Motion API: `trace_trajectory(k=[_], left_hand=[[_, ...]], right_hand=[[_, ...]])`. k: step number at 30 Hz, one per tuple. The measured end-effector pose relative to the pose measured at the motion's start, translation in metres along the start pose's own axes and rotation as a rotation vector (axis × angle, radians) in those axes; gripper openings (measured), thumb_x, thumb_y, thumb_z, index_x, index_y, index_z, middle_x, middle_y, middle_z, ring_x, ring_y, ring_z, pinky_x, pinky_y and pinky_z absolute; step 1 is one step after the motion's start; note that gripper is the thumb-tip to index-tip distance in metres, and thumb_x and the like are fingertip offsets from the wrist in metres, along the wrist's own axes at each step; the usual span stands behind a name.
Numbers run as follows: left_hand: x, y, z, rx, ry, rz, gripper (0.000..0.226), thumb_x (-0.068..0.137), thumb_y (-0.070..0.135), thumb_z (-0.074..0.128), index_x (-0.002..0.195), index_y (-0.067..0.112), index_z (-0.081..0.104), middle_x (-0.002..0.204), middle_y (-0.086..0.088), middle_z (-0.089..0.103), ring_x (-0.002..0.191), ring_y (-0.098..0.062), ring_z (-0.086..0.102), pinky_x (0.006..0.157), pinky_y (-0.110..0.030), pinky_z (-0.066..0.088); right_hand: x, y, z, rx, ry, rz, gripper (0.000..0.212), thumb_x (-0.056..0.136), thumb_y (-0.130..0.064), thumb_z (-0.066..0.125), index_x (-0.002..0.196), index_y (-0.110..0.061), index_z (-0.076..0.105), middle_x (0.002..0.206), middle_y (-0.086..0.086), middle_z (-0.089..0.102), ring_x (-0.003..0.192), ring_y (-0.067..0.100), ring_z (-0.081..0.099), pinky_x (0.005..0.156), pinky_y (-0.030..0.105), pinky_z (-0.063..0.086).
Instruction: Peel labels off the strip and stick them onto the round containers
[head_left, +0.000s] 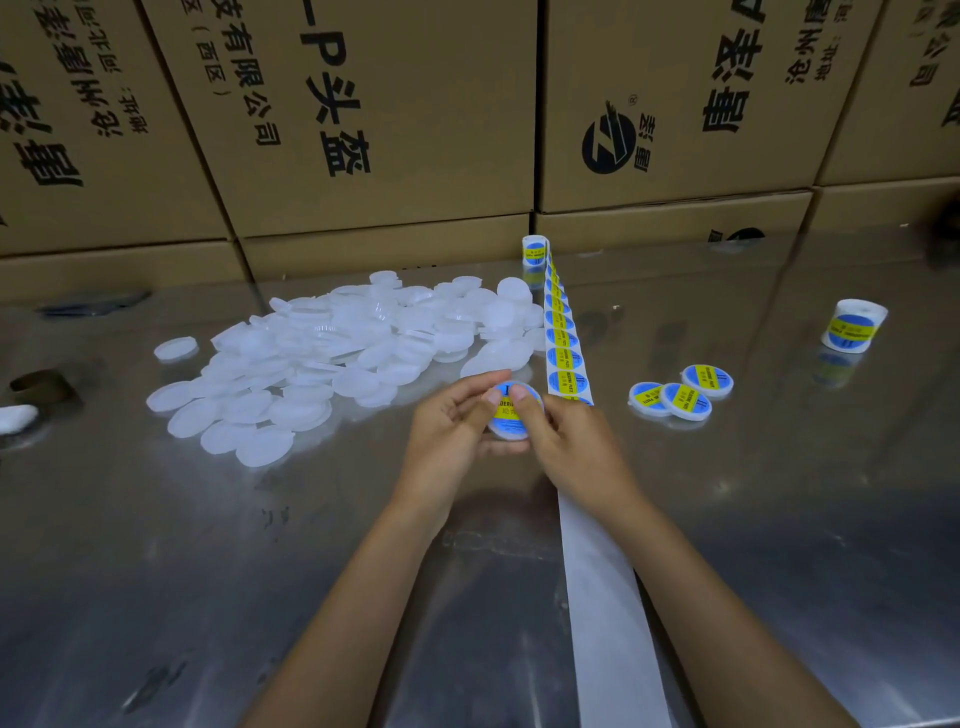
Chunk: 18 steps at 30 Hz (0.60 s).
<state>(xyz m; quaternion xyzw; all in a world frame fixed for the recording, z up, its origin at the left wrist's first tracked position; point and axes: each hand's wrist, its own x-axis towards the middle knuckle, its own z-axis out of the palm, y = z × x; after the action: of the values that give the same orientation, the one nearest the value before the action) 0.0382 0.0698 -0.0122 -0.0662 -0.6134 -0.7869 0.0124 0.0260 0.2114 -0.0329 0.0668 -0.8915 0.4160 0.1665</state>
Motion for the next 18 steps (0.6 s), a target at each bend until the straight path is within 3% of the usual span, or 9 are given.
trace_trajectory(k=[5, 8, 10, 13, 18], left_hand=[[0.001, -0.002, 0.001, 0.013, -0.061, -0.019, 0.035, 0.096, -0.008, 0.054, 0.125, 0.009, 0.065, 0.114, -0.012, 0.073, 0.095, -0.027, 0.074, 0.072, -0.031, 0.061], [0.002, -0.003, -0.002, 0.052, -0.026, -0.007, 0.029, 0.095, -0.005, 0.059, 0.117, 0.012, 0.069, 0.108, -0.012, 0.075, 0.085, -0.026, 0.075, 0.069, -0.031, 0.062], [0.003, -0.002, -0.004, 0.071, 0.015, -0.005, 0.022, 0.097, 0.001, 0.06, 0.113, 0.009, 0.071, 0.1, -0.011, 0.077, 0.077, -0.024, 0.075, 0.064, -0.03, 0.062], [0.003, -0.003, -0.007, 0.095, 0.103, 0.009, 0.017, 0.098, 0.009, 0.061, 0.109, 0.005, 0.073, 0.089, -0.006, 0.078, 0.066, -0.021, 0.074, 0.055, -0.029, 0.061], [0.004, -0.008, -0.003, 0.139, 0.193, 0.025, 0.02, 0.1, 0.02, 0.059, 0.093, 0.015, 0.077, 0.085, -0.009, 0.077, 0.053, -0.024, 0.069, 0.05, -0.03, 0.058]], right_hand=[[0.002, 0.0, 0.0, -0.004, -0.014, 0.051, 0.059, 0.1, -0.058, 0.03, 0.072, -0.014, 0.059, 0.063, -0.002, 0.06, 0.07, 0.018, 0.058, 0.066, 0.035, 0.045], [0.002, 0.0, -0.004, 0.167, -0.108, 0.027, 0.054, 0.103, -0.048, 0.037, 0.059, -0.018, 0.045, 0.047, -0.011, 0.041, 0.052, 0.005, 0.04, 0.054, 0.023, 0.031], [0.001, -0.001, -0.007, 0.264, -0.216, 0.02, 0.051, 0.103, -0.047, 0.039, 0.061, -0.019, 0.042, 0.049, -0.012, 0.032, 0.05, 0.005, 0.032, 0.055, 0.026, 0.027], [-0.002, -0.005, -0.009, 0.344, -0.332, 0.038, 0.048, 0.099, -0.05, 0.049, 0.067, -0.013, 0.044, 0.059, -0.001, 0.027, 0.053, 0.011, 0.026, 0.056, 0.033, 0.024], [-0.001, -0.011, -0.014, 0.458, -0.427, 0.166, 0.047, 0.097, -0.049, 0.053, 0.069, -0.011, 0.05, 0.054, -0.004, 0.027, 0.044, 0.009, 0.022, 0.043, 0.021, 0.02]])
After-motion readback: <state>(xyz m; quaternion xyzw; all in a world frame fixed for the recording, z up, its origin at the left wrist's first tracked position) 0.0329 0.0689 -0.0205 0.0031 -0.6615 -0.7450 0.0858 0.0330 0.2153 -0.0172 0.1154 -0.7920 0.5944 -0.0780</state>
